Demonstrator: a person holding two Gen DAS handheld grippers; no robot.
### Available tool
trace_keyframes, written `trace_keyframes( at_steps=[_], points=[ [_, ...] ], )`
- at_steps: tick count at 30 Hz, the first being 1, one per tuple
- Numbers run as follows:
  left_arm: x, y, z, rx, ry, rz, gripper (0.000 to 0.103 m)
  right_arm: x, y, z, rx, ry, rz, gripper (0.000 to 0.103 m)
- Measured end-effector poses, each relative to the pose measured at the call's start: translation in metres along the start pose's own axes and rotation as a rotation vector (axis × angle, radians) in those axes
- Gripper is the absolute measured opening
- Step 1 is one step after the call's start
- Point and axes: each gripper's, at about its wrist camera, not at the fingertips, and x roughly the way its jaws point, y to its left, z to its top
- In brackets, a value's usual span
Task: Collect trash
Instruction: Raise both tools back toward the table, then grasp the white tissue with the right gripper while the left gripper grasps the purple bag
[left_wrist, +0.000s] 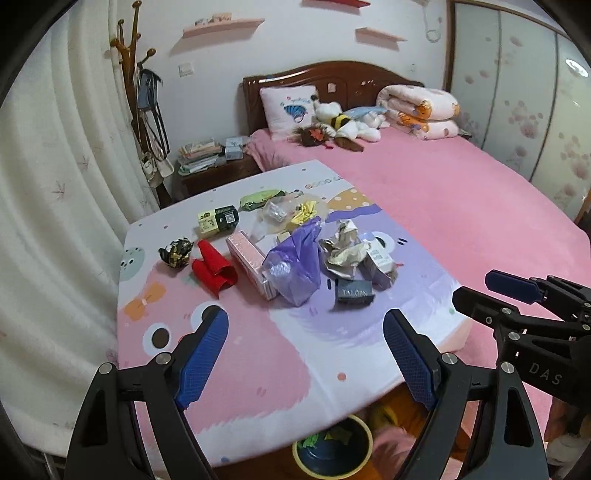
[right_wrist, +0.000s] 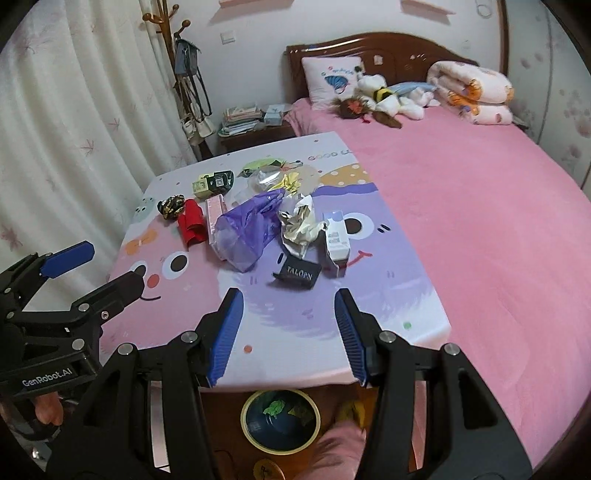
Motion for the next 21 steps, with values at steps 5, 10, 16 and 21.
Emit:
trace_keyframes(
  at_steps=[5, 10, 16, 21],
  points=[
    [0.074, 0.006, 0.038, -0.083, 0.084, 0.067, 0.087, 0.064, -0.025, 0.045, -0.035, 0.056, 0.085, 0.048],
    [0.145, 0.013, 0.074, -0.159, 0.168, 0.107, 0.087, 0.132, -0.050, 0.093, -0.075, 0.141, 0.180, 0.049],
    [0.224, 0.016, 0.098, -0.202, 0.268, 0.147, 0.087, 0.210, -0.064, 0.120, -0.113, 0.262, 0.256, 0.049],
    [0.274, 0.017, 0.102, -0.198, 0.332, 0.198, 0.085, 0.262, -0.058, 0.129, -0.138, 0.325, 0.310, 0.048]
  ],
)
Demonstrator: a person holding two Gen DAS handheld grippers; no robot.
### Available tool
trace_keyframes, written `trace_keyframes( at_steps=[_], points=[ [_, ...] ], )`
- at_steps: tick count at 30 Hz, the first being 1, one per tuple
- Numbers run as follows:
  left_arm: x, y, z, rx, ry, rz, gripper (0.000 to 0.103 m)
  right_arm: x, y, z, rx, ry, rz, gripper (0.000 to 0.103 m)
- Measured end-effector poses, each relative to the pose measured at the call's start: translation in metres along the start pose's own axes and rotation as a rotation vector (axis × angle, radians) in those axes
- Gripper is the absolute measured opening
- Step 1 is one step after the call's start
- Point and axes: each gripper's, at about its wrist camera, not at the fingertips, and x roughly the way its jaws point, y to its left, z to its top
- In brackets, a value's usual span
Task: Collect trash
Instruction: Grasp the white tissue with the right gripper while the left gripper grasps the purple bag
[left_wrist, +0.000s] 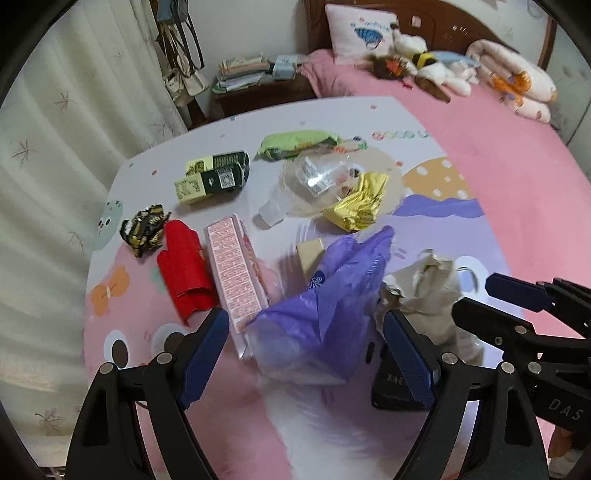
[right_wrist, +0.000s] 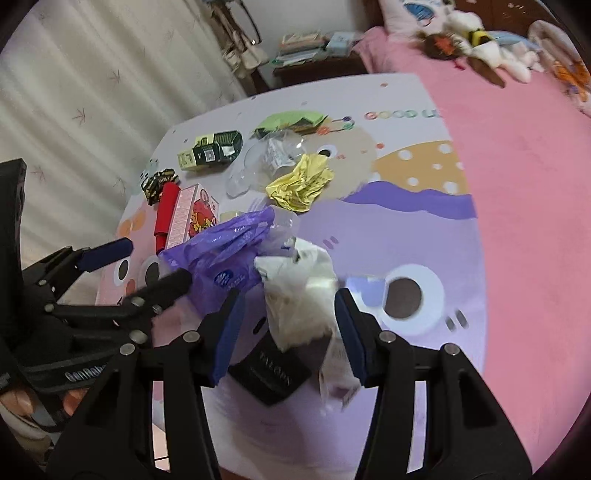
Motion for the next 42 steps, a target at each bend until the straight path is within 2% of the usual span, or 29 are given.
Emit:
trace_keyframes(
  at_steps=[2, 7, 9, 11, 14, 19, 22, 25, 32, 42],
  points=[
    [0.015, 0.002, 0.003, -0.012, 0.024, 0.023, 0.084, 0.015, -0.004, 0.007, -0.001, 0.019, 0.006, 0.048],
    [0.042, 0.009, 0.006, -0.059, 0.080, 0.021, 0.080, 0.047, -0.012, 0.017, 0.004, 0.076, 0.023, 0.048],
    [0.050, 0.009, 0.006, -0.063, 0.103, 0.021, 0.079, 0.054, -0.015, 0.018, 0.017, 0.094, 0.033, 0.044],
    [0.056, 0.009, 0.005, -0.062, 0.118, 0.012, 0.077, 0.063, -0.019, 0.019, 0.041, 0.111, 0.047, 0.037],
    [0.059, 0.005, 0.004, -0.054, 0.123, 0.002, 0.068, 0.069, -0.020, 0.020, 0.052, 0.118, 0.075, 0.025],
    [0.052, -0.001, 0.005, -0.038, 0.107, -0.023, 0.042, 0.065, -0.014, 0.016, 0.028, 0.101, 0.101, 0.012],
    [0.044, -0.001, 0.001, -0.043, 0.095, -0.034, 0.033, 0.060, -0.011, 0.014, 0.029, 0.089, 0.131, 0.009],
    [0.029, 0.005, -0.005, -0.065, 0.076, -0.049, 0.030, 0.050, -0.006, 0.012, 0.025, 0.067, 0.146, 0.008],
    [-0.016, 0.024, -0.022, -0.113, 0.019, -0.097, 0.029, 0.014, 0.017, 0.005, 0.006, 0.000, 0.167, 0.008],
    [-0.101, 0.064, -0.076, -0.092, -0.115, -0.102, 0.029, -0.055, 0.090, -0.032, -0.049, -0.143, 0.134, 0.008]
  ],
)
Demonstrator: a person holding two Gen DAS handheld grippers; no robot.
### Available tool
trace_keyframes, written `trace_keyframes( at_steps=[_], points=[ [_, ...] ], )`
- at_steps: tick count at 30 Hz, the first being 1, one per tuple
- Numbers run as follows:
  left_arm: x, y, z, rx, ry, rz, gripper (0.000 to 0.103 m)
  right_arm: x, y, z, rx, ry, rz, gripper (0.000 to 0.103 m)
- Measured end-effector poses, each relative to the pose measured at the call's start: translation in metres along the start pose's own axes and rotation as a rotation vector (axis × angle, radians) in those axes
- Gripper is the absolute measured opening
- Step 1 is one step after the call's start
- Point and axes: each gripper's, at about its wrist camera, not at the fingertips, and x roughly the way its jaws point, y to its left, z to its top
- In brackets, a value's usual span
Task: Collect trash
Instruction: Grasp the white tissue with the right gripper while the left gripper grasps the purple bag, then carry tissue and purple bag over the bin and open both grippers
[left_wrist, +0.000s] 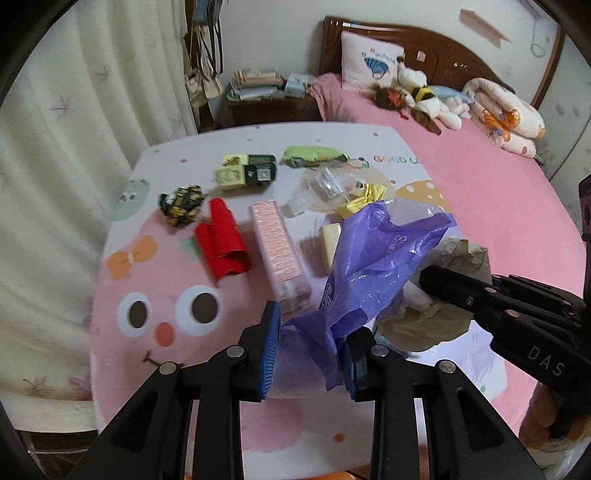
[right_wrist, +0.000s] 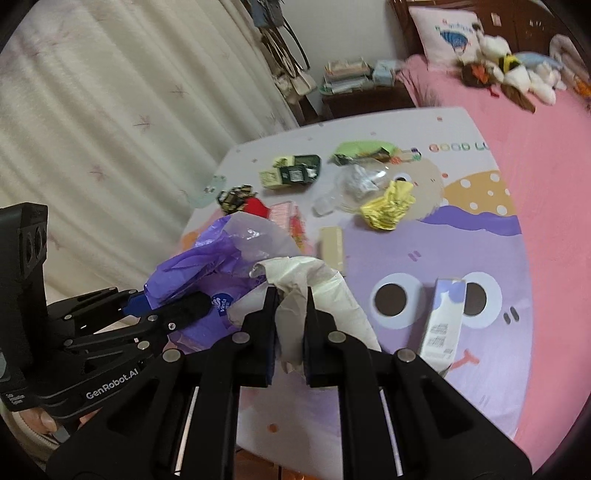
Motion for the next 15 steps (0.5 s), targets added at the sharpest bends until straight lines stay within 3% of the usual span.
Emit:
trace_keyframes(
  at_steps=[7, 15],
  points=[
    [-0.056, 0.049, -0.052, 0.020, -0.046, -0.006, 0.029, -0.031, 0.080, -0.049, -0.053, -0.068, -0.062, 0.008],
    [-0.101, 0.106, -0.132, 0.032, -0.050, -0.036, 0.028, -0.048, 0.157, -0.128, -0.071, -0.060, -0.124, 0.008]
  ],
)
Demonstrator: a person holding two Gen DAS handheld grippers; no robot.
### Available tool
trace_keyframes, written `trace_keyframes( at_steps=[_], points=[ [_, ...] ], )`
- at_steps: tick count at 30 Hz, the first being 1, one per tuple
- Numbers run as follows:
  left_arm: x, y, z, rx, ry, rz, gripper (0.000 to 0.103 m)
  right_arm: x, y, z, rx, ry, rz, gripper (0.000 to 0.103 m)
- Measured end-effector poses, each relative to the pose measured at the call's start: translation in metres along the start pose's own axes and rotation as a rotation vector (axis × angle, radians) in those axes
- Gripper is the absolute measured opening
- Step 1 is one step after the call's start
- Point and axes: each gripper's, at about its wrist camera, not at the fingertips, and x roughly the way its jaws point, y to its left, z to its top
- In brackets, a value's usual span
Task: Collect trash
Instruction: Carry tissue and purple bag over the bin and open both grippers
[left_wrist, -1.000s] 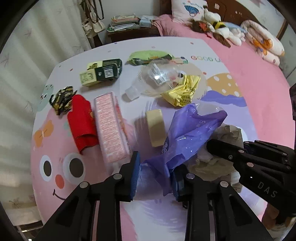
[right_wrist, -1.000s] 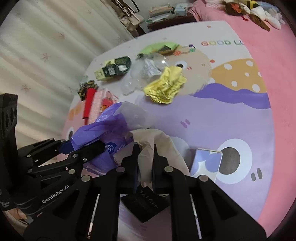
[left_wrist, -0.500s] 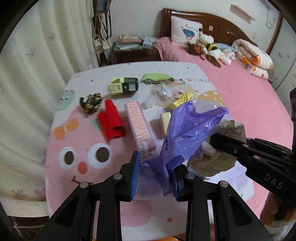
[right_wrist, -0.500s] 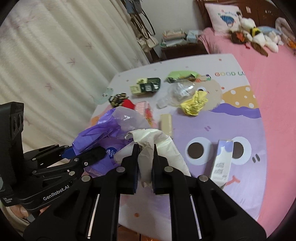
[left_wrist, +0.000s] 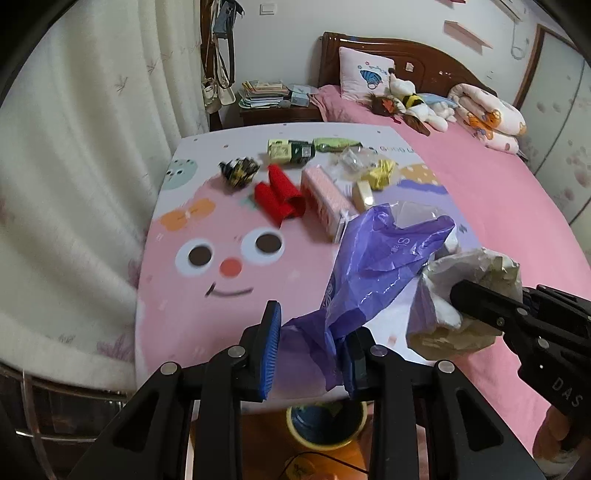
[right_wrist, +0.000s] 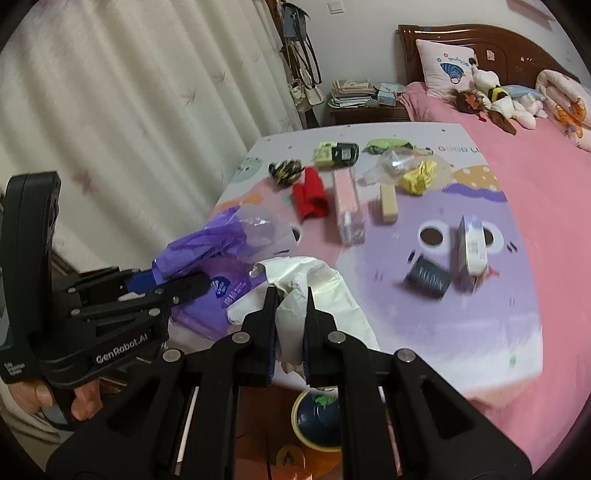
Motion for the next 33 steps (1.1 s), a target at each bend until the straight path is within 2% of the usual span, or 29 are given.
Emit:
trace_keyframes(
  at_steps=[8, 16, 22, 25, 33],
  points=[
    [-0.015, 0.032, -0.082, 0.030, 0.065, -0.016, 0.028, -0.009, 0.045, -0.074, 0.039, 0.065, -0.046, 0.008],
    [0.002, 0.034, -0.149, 0.027, 0.200, -0.049, 0.028, -0.003, 0.052, -0.131, 0.080, 0.184, -0.080, 0.008],
    [0.028, 0.016, -0.188, 0.050, 0.275, -0.057, 0.028, 0.016, 0.040, -0.170, 0.129, 0.270, -0.104, 0.008],
    [0.047, 0.004, -0.197, 0.064, 0.313, -0.060, 0.028, 0.032, 0.026, -0.190, 0.168, 0.317, -0.112, 0.008],
    [0.126, -0.016, -0.239, 0.058, 0.394, -0.057, 0.028, 0.095, -0.027, -0.252, 0.280, 0.377, -0.079, 0.008]
  ],
)
